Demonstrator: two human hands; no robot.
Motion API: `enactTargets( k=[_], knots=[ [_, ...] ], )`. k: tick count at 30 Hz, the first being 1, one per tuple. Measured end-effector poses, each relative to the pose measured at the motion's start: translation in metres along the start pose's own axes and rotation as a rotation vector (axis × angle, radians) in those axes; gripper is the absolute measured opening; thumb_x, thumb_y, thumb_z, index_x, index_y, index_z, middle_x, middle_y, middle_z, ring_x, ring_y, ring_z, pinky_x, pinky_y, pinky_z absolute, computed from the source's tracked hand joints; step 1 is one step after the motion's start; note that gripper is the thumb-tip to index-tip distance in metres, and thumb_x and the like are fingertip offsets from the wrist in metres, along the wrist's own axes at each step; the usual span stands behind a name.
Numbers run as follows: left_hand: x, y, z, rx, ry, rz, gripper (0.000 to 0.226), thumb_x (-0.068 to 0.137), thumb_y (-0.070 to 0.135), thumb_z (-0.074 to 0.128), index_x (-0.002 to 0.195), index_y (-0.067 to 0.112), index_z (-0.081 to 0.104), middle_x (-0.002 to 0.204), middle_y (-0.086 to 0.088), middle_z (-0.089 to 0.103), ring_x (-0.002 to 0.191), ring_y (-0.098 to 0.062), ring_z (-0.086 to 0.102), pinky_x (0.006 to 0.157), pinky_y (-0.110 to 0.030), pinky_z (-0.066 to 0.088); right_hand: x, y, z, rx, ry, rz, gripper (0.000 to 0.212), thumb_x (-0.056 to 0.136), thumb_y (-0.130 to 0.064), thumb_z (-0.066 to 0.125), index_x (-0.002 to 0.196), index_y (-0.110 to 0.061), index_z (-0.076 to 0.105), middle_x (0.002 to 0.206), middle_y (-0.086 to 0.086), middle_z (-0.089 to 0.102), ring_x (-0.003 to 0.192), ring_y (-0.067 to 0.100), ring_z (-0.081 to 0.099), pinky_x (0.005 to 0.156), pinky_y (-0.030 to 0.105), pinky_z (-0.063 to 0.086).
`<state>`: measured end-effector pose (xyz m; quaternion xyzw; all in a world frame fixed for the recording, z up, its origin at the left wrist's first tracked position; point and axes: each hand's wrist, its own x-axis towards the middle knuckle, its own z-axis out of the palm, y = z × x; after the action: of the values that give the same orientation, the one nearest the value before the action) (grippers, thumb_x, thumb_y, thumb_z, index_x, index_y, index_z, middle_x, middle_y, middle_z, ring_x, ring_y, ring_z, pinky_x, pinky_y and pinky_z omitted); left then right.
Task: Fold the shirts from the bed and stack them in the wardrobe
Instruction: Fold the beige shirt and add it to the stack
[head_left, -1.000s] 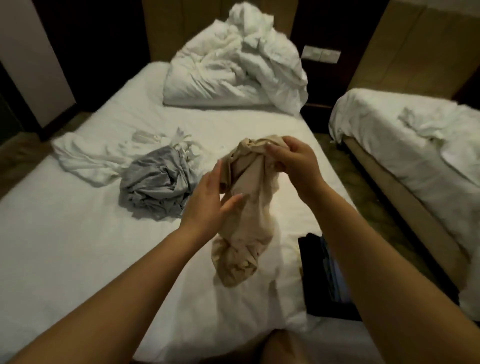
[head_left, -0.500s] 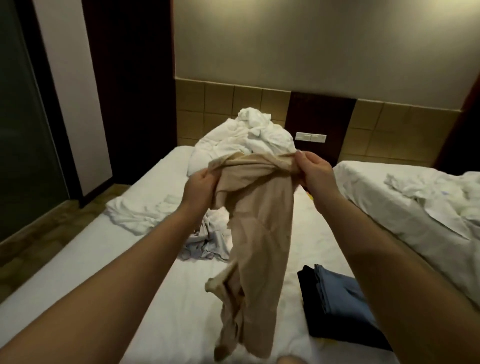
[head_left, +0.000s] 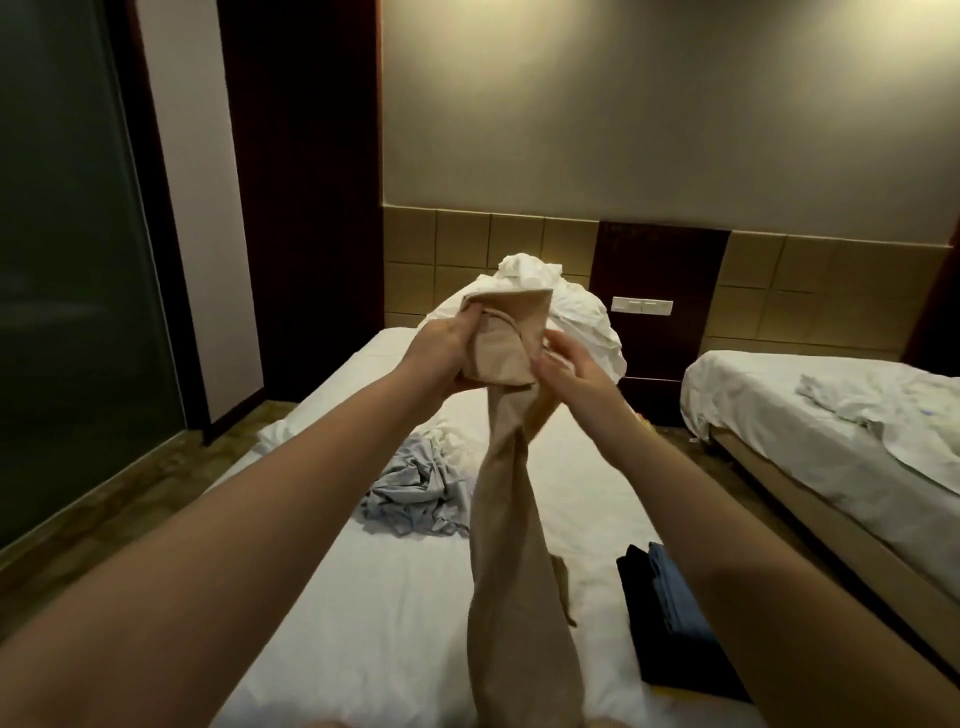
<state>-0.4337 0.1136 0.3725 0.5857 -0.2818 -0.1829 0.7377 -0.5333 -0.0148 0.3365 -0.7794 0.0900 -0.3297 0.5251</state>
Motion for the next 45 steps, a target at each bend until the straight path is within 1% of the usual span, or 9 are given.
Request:
enactTargets(
  k=[9, 14, 17, 20, 23, 26, 30, 34, 45],
  knots=[
    [0.004, 0.022, 0.014, -0.223, -0.083, 0.019, 0.029, 0.100, 0.033, 0.037, 0.096, 0.012, 0.058, 0.092, -0.007, 0.065, 0.084, -0.021, 0.064, 0.078, -0.045, 0.055, -0.018, 0.029, 0.031, -0.269, -0.166, 0.184, 0.044, 0.081, -0.028, 0.070, 0.120, -0.021, 0.053, 0.109, -0.001, 0.063, 0.101, 0.020, 0.060, 0.088, 0.037, 0.051],
    [0.011, 0.049, 0.014, -0.137, -0.031, 0.096, 0.028, 0.100, 0.034, 0.038, 0.095, 0.015, 0.059, 0.087, -0.001, 0.064, 0.080, -0.016, 0.062, 0.080, -0.037, 0.053, -0.033, 0.072, 0.049, -0.447, -0.111, 0.286, 0.032, 0.098, -0.027, 0.046, 0.115, -0.005, 0.061, 0.115, 0.015, 0.063, 0.105, 0.033, 0.058, 0.078, 0.032, 0.043],
    [0.020, 0.042, -0.009, 0.018, 0.059, 0.096, 0.033, 0.100, 0.033, 0.036, 0.119, 0.015, 0.056, 0.093, 0.002, 0.060, 0.076, -0.009, 0.062, 0.065, -0.022, 0.047, -0.013, 0.075, 0.042, -0.181, 0.172, 0.316, 0.028, 0.097, -0.017, 0.044, 0.102, -0.002, 0.066, 0.102, 0.018, 0.066, 0.096, 0.030, 0.060, 0.074, 0.033, 0.045],
    [0.025, -0.005, -0.040, 0.322, 0.029, -0.043, 0.035, 0.098, 0.042, 0.036, 0.127, 0.026, 0.048, 0.123, 0.000, 0.054, 0.114, -0.015, 0.053, 0.085, -0.031, 0.039, 0.023, 0.058, 0.031, 0.421, 0.238, 0.411, 0.014, 0.090, -0.004, 0.052, 0.092, -0.005, 0.065, 0.084, 0.009, 0.067, 0.080, 0.024, 0.063, 0.070, 0.036, 0.053],
    [0.009, -0.062, -0.044, 0.621, -0.045, -0.076, 0.039, 0.099, 0.042, 0.037, 0.130, 0.021, 0.048, 0.132, -0.005, 0.051, 0.113, -0.021, 0.049, 0.088, -0.031, 0.039, 0.052, 0.034, 0.033, 0.763, 0.199, 0.428, 0.018, 0.089, 0.008, 0.048, 0.095, -0.003, 0.060, 0.080, 0.010, 0.064, 0.064, 0.016, 0.063, 0.059, 0.025, 0.055],
    [-0.040, -0.110, -0.019, 0.443, -0.149, -0.099, 0.024, 0.098, 0.033, 0.044, 0.121, 0.026, 0.046, 0.117, 0.003, 0.052, 0.105, -0.012, 0.050, 0.073, -0.010, 0.044, 0.065, 0.025, 0.045, 0.822, 0.209, 0.457, 0.026, 0.093, 0.012, 0.033, 0.102, 0.001, 0.054, 0.080, 0.012, 0.053, 0.061, 0.015, 0.052, 0.049, 0.018, 0.050],
    [-0.073, -0.161, 0.005, 0.231, -0.253, -0.216, 0.033, 0.075, 0.049, 0.067, 0.102, 0.044, 0.050, 0.101, 0.011, 0.061, 0.091, -0.010, 0.059, 0.073, -0.026, 0.049, 0.068, 0.019, 0.050, 0.899, 0.233, 0.433, 0.038, 0.095, 0.011, 0.026, 0.129, 0.006, 0.043, 0.080, 0.013, 0.051, 0.065, 0.017, 0.048, 0.048, 0.018, 0.050],
    [-0.061, -0.164, 0.021, 0.070, -0.131, -0.262, 0.004, 0.089, 0.024, 0.063, 0.087, 0.025, 0.059, 0.089, -0.005, 0.066, 0.077, -0.012, 0.065, 0.069, -0.027, 0.053, 0.063, 0.018, 0.043, 0.949, 0.194, 0.455, 0.023, 0.097, 0.003, 0.035, 0.111, -0.004, 0.051, 0.080, 0.008, 0.055, 0.063, 0.014, 0.058, 0.054, 0.018, 0.053],
    [0.031, -0.114, -0.009, -0.024, 0.225, -0.323, 0.018, 0.093, 0.026, 0.055, 0.085, 0.010, 0.055, 0.086, -0.012, 0.059, 0.080, -0.027, 0.058, 0.078, -0.037, 0.050, -0.017, 0.089, 0.038, 0.102, -0.450, 0.486, 0.030, 0.090, -0.032, 0.060, 0.117, -0.027, 0.047, 0.114, 0.002, 0.060, 0.101, 0.017, 0.061, 0.086, 0.030, 0.052]
  ],
)
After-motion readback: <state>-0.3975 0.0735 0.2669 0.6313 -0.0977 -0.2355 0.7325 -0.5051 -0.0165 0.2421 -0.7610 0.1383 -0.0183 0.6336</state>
